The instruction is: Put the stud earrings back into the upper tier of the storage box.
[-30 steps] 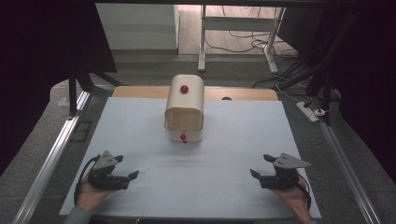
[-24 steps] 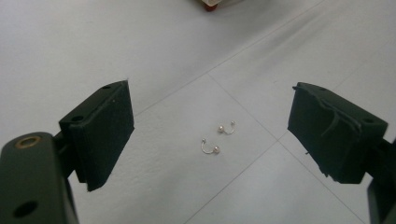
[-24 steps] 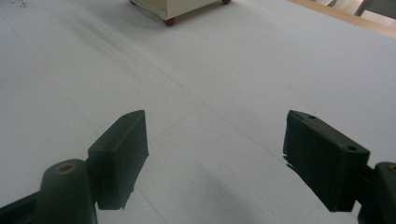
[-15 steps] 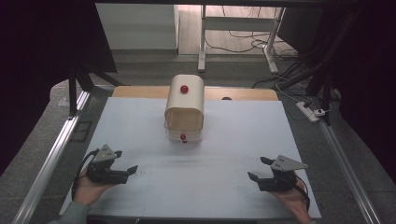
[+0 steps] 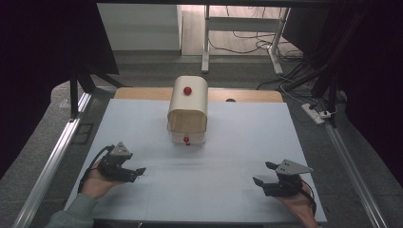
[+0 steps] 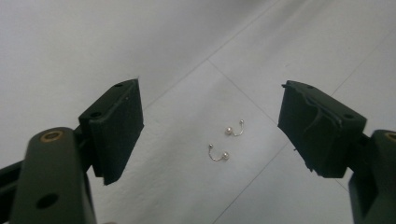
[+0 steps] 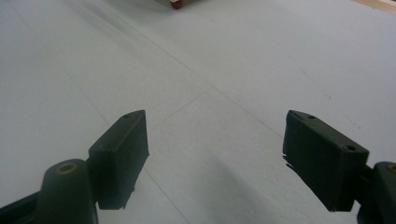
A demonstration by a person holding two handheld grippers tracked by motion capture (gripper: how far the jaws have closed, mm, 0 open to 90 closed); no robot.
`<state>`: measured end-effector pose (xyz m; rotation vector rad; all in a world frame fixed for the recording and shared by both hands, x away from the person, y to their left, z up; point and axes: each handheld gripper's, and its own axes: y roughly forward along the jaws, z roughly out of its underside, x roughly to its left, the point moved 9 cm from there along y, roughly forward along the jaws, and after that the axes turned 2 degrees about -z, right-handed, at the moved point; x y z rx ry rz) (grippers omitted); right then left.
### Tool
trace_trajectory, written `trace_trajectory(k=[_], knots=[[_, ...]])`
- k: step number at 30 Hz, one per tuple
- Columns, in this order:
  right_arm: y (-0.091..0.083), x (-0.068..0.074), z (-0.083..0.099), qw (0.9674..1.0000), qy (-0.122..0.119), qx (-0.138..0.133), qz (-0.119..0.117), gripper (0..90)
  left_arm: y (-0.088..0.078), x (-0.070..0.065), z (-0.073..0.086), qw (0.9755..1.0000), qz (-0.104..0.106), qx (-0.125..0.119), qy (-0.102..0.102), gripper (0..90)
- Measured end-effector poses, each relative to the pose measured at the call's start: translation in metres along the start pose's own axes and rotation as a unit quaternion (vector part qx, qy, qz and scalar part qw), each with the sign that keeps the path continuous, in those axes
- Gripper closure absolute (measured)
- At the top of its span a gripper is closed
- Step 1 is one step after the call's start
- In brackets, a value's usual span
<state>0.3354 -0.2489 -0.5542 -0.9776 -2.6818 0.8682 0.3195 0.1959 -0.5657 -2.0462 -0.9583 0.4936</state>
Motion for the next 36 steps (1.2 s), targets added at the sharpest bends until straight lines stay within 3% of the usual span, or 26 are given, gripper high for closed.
trace_trajectory(k=[6, 13, 18, 36], knots=[[0.002, 0.001, 0.001, 1.0000, -0.001, 0.003, -0.002, 21.9, 0.015, -0.002, 0.002, 0.9990, 0.006, 0.041, 0.014, 25.9], [0.002, 0.000, 0.001, 1.0000, 0.007, 0.000, -0.004, 22.5, 0.026, -0.004, 0.003, 0.9974, 0.019, 0.067, 0.017, 33.1], [-0.001, -0.002, 0.000, 0.9998, 0.016, -0.012, -0.002, 23.2, 0.029, -0.005, 0.005, 0.9962, 0.023, 0.082, 0.022, 38.8], [-0.002, -0.004, 0.000, 0.9998, 0.015, -0.010, 0.005, 23.9, 0.034, -0.010, 0.012, 0.9927, 0.033, 0.111, 0.035, 63.7]])
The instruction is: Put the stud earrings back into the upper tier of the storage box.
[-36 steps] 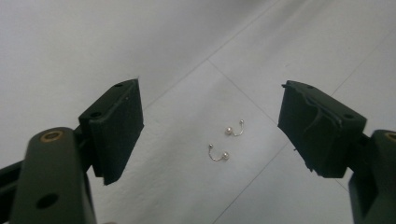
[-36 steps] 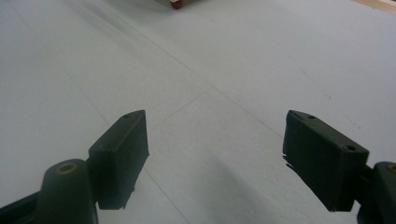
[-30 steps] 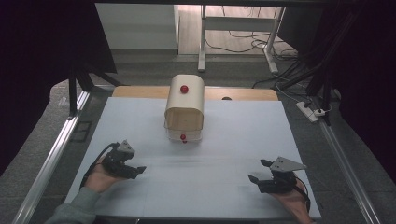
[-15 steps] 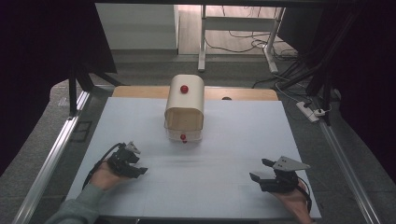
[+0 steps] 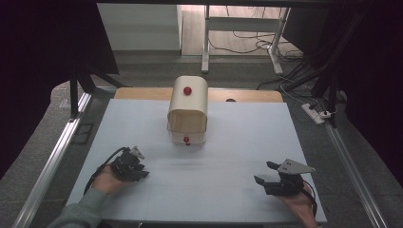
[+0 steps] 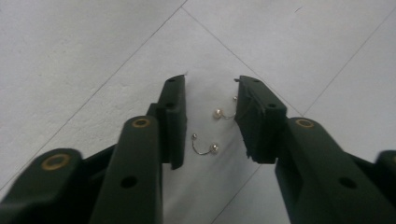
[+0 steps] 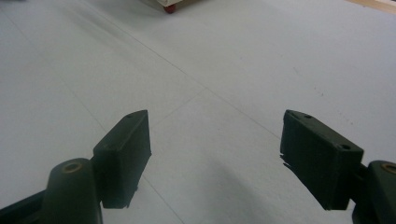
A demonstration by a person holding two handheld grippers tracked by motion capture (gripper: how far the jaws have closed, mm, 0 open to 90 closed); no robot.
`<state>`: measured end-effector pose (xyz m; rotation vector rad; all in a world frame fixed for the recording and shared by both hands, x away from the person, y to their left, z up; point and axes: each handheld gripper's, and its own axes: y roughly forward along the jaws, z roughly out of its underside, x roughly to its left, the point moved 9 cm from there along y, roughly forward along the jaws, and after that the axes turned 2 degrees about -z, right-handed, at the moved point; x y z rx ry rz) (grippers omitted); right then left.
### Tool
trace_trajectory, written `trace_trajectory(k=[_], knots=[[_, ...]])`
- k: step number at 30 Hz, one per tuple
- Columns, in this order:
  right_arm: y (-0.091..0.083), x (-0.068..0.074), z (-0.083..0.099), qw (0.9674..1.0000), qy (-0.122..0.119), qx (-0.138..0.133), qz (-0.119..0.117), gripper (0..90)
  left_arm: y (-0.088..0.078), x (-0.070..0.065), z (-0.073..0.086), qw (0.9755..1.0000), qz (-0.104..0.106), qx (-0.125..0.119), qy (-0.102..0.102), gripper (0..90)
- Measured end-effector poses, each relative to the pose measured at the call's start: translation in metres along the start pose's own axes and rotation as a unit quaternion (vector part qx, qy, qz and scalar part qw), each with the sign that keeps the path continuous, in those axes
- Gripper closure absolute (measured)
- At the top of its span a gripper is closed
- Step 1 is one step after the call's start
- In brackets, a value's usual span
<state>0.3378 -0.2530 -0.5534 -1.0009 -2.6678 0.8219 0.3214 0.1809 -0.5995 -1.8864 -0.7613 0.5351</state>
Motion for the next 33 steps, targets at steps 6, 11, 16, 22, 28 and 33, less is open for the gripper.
trace_trajectory(k=[6, 11, 16, 22, 28, 33], knots=[[0.000, 0.000, 0.000, 1.0000, 0.000, -0.002, 0.002, 24.1, 0.001, -0.001, 0.000, 0.9999, -0.008, 0.004, 0.006, 73.9], [-0.001, -0.001, -0.001, 1.0000, 0.000, -0.004, 0.004, 24.5, 0.001, -0.003, 0.000, 0.9997, -0.017, 0.008, 0.015, 84.7], [-0.001, -0.001, 0.000, 1.0000, -0.001, -0.003, 0.005, 24.9, 0.001, -0.004, 0.000, 0.9995, -0.022, 0.009, 0.021, 85.6], [-0.001, -0.002, 0.001, 1.0000, 0.000, -0.001, 0.006, 25.1, 0.000, -0.003, 0.001, 0.9998, -0.012, -0.006, 0.015, 86.2], [0.000, -0.002, 0.002, 1.0000, 0.002, 0.001, 0.006, 25.3, -0.007, 0.002, -0.002, 0.9990, -0.015, -0.041, 0.000, 86.3], [0.000, -0.002, 0.002, 1.0000, 0.002, 0.000, 0.006, 25.3, -0.017, 0.003, -0.006, 0.9967, -0.006, -0.079, -0.015, 86.3]])
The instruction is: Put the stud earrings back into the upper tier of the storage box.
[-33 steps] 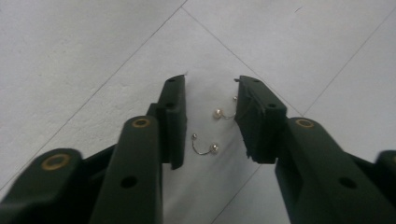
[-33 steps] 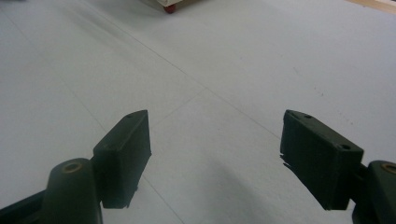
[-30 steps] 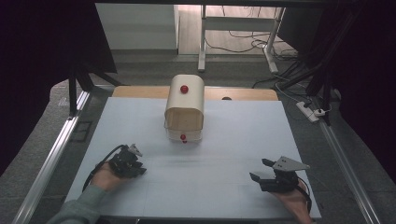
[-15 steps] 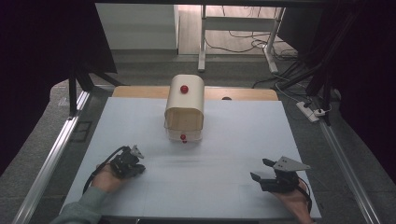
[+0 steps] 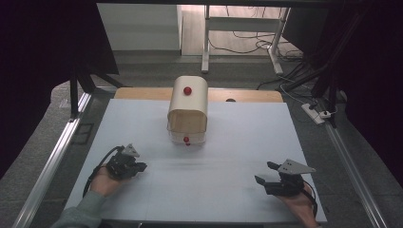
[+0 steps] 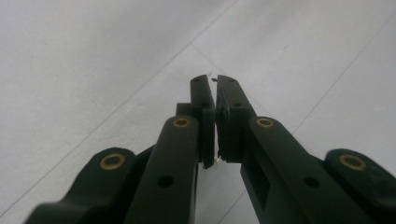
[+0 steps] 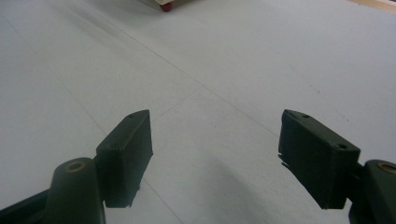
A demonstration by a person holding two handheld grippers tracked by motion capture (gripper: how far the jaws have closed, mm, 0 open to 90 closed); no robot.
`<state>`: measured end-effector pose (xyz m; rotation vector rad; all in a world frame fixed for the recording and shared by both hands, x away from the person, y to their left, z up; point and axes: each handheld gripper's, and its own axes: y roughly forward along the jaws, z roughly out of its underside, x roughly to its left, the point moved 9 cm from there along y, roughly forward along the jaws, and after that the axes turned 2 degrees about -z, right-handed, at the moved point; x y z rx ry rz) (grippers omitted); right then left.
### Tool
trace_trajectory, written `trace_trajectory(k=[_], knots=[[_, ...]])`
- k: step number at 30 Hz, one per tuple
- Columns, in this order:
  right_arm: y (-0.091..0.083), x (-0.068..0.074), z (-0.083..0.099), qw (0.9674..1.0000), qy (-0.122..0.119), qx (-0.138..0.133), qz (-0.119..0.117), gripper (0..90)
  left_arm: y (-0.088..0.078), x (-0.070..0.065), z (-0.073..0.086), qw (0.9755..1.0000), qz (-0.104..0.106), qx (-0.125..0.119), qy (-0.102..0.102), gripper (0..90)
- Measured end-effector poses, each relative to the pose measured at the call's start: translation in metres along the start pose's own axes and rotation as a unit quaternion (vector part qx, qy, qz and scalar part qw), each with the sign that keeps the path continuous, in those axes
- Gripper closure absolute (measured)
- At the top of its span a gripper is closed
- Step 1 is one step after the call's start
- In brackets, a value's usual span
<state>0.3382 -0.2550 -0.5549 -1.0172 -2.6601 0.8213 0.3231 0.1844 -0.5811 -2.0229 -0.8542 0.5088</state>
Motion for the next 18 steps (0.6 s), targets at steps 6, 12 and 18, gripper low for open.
trace_trajectory(k=[6, 12, 18], knots=[[0.000, 0.000, 0.000, 1.0000, 0.000, 0.001, 0.000, 25.3, -0.011, 0.002, -0.006, 0.9991, 0.008, -0.038, -0.018, 86.3], [0.000, 0.000, 0.001, 1.0000, 0.000, 0.001, 0.000, 25.4, -0.023, 0.004, -0.013, 0.9973, -0.006, -0.070, -0.022, 86.3], [0.002, 0.000, 0.001, 1.0000, -0.001, 0.003, 0.002, 25.5, -0.036, 0.002, -0.021, 0.9943, 0.000, -0.103, -0.027, 86.3]])
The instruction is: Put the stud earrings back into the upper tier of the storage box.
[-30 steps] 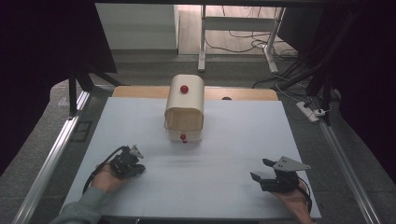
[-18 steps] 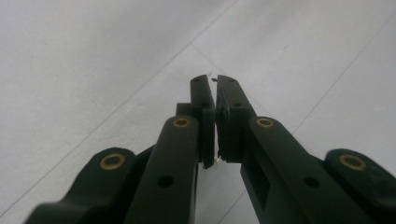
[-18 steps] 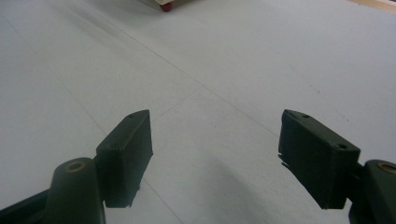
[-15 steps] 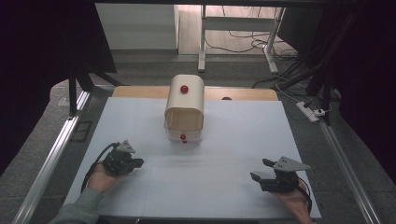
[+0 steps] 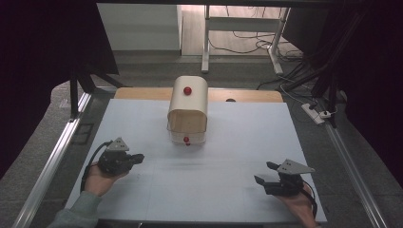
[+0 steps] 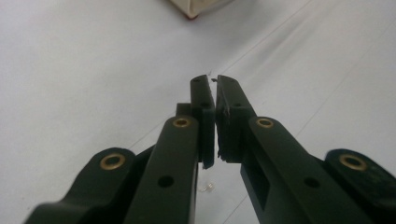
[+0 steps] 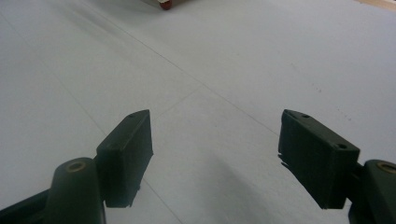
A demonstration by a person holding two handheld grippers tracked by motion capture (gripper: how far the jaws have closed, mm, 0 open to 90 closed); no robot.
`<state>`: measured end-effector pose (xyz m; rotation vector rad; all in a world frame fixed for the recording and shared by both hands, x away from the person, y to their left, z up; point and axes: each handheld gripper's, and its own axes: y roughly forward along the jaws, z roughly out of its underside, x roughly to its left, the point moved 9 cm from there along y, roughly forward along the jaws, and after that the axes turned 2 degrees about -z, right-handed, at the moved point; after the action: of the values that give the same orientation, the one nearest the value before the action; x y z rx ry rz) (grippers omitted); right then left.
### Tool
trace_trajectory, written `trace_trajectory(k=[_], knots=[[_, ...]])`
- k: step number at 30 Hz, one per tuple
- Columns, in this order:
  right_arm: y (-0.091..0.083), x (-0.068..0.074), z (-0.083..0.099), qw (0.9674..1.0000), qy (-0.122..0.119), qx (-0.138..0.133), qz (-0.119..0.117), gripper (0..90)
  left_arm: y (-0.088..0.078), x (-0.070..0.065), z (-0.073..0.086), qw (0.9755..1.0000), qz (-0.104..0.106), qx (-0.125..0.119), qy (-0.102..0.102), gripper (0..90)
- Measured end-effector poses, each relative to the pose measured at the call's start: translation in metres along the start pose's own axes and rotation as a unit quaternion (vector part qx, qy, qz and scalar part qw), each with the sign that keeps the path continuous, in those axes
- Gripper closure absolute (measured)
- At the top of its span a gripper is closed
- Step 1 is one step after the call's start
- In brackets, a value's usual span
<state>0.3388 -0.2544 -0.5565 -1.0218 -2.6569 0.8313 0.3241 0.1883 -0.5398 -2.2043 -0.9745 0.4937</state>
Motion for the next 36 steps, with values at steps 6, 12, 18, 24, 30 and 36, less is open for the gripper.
trace_trajectory(k=[6, 12, 18, 24, 30, 36], knots=[[0.000, 0.000, 0.000, 1.0000, 0.000, 0.000, 0.001, 25.5, -0.007, -0.005, -0.009, 0.9997, 0.014, -0.018, -0.003, 86.2], [0.000, 0.000, 0.000, 1.0000, -0.001, 0.000, 0.000, 25.5, -0.013, -0.008, -0.023, 0.9987, 0.025, -0.043, -0.005, 86.2], [0.000, 0.000, 0.000, 1.0000, -0.001, 0.000, 0.000, 25.4, -0.017, -0.011, -0.038, 0.9974, 0.033, -0.063, -0.007, 86.2], [0.000, 0.000, 0.000, 1.0000, -0.001, 0.001, 0.000, 25.5, -0.023, -0.014, -0.056, 0.9958, 0.033, -0.086, -0.004, 86.1], [0.000, 0.001, 0.000, 1.0000, 0.001, -0.001, -0.003, 25.5, -0.028, -0.012, -0.072, 0.9938, 0.028, -0.107, -0.003, 86.0], [0.001, 0.001, 0.000, 1.0000, 0.003, -0.002, -0.005, 25.5, -0.031, -0.013, -0.086, 0.9919, 0.027, -0.124, -0.001, 86.0]])
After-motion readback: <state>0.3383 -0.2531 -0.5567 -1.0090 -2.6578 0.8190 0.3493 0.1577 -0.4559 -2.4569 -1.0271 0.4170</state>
